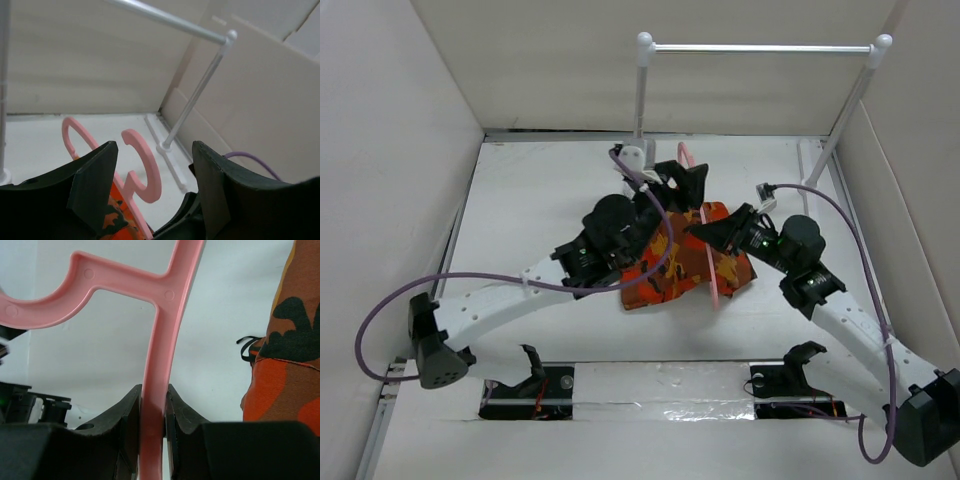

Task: Place the trousers on the hanger
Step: Place the trousers on the hanger, then place the hanger at the clothesline.

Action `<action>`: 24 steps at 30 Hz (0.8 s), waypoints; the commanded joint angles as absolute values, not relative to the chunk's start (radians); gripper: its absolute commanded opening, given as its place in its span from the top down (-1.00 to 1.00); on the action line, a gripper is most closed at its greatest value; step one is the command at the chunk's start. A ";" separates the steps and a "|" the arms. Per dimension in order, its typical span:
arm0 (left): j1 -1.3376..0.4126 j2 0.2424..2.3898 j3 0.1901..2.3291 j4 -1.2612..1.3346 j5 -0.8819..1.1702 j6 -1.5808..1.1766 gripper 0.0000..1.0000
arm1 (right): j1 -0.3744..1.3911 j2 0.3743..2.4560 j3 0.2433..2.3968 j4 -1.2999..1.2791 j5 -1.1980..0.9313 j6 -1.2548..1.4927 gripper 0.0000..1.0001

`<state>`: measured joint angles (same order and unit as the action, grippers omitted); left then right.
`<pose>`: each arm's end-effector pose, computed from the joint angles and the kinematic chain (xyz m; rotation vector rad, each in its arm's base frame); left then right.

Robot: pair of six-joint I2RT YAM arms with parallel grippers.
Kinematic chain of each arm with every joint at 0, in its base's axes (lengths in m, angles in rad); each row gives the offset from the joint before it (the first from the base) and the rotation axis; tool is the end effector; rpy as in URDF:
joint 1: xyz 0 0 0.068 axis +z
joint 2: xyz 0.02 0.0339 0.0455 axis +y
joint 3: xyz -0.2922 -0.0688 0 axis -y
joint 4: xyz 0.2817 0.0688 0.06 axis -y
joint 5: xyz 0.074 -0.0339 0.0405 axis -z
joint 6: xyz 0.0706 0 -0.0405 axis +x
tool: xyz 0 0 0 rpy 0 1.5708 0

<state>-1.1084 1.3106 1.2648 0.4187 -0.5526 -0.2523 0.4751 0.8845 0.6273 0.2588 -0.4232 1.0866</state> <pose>0.1910 -0.3002 0.4918 0.0447 1.3003 -0.8424 0.2187 0.1451 0.3261 0.1685 1.7905 1.5078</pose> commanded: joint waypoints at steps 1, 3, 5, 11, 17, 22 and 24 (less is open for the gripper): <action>-1.098 1.152 1.284 0.566 -0.603 -0.186 -0.16 | 0.405 0.887 0.736 0.417 -0.475 1.065 1.00; -1.098 1.111 1.272 0.566 -0.630 -0.176 -0.16 | 0.368 0.900 0.750 0.437 -0.492 1.086 1.00; -1.098 1.079 1.253 0.566 -0.637 -0.166 -0.15 | 0.344 0.925 0.756 0.475 -0.526 1.115 1.00; -1.098 1.016 1.149 0.558 -0.657 -0.207 -0.10 | 0.232 0.963 0.790 0.629 -0.607 1.244 1.00; -1.098 1.005 1.000 0.558 -0.663 -0.301 -0.07 | 0.157 0.995 0.932 0.676 -0.603 1.341 1.00; -1.098 0.997 0.869 0.555 -0.672 -0.392 -0.04 | 0.085 1.052 1.015 0.684 -0.588 1.377 1.00; -1.098 0.989 0.836 0.549 -0.670 -0.414 -0.03 | 0.054 1.072 1.048 0.695 -0.586 1.390 1.00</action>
<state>-1.1038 1.0248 0.8562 0.5045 -0.6590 -0.3470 0.0887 1.0752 0.9367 0.4370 -0.6014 1.3670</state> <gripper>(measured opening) 0.520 0.271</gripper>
